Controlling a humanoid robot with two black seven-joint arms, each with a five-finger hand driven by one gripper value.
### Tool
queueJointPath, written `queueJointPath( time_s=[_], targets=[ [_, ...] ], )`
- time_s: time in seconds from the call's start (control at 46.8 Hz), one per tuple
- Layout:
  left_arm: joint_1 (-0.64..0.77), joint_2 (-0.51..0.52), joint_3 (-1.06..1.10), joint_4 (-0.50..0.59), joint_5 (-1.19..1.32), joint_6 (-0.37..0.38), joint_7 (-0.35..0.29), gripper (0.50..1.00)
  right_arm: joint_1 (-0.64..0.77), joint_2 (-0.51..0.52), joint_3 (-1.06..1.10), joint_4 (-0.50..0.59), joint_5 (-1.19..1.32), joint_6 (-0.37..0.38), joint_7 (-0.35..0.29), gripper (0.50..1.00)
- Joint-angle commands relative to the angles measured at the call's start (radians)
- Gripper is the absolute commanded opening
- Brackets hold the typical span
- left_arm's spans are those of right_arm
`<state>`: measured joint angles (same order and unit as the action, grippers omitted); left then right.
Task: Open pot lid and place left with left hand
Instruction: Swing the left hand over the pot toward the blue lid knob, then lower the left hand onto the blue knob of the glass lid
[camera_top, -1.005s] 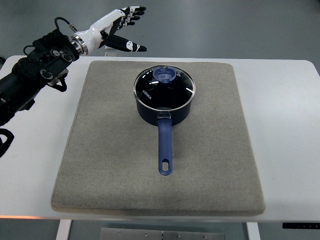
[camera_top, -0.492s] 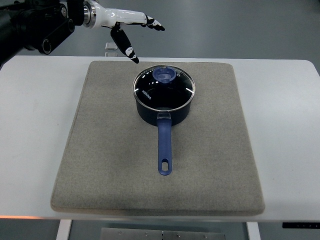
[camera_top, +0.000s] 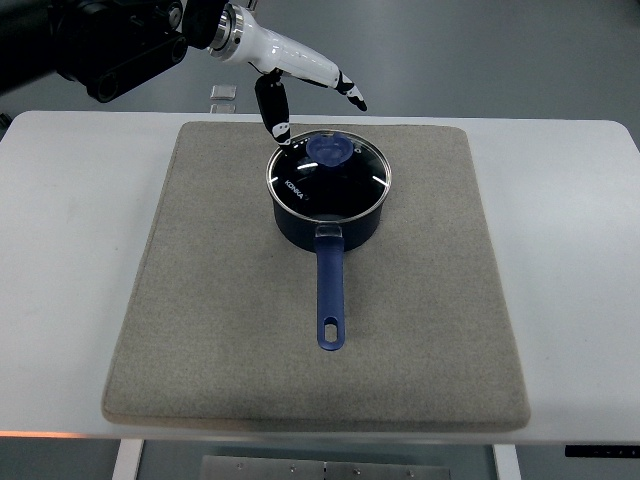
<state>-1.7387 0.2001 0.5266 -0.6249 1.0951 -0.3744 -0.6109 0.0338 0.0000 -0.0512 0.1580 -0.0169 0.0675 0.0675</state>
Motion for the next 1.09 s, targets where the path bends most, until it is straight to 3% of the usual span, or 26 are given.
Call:
queueJointPath(
  time_s=[0.0, 0.299, 1.069],
  targets=[
    [-0.015, -0.002, -0.002, -0.001, 0.040, 0.000, 0.000, 0.979, 0.000, 0.000, 0.001, 0.000, 0.000, 0.000, 0.000, 0.915],
    [-0.082, -0.004, 0.001, -0.076, 0.055, -0.001, 0.000, 0.979, 0.000, 0.000, 0.001, 0.000, 0.000, 0.000, 0.000, 0.917],
    [-0.070, -0.013, 0.065, -0.119, 0.062, 0.000, 0.000, 0.988, 0.000, 0.000, 0.001, 0.000, 0.000, 0.000, 0.000, 0.917]
  ],
)
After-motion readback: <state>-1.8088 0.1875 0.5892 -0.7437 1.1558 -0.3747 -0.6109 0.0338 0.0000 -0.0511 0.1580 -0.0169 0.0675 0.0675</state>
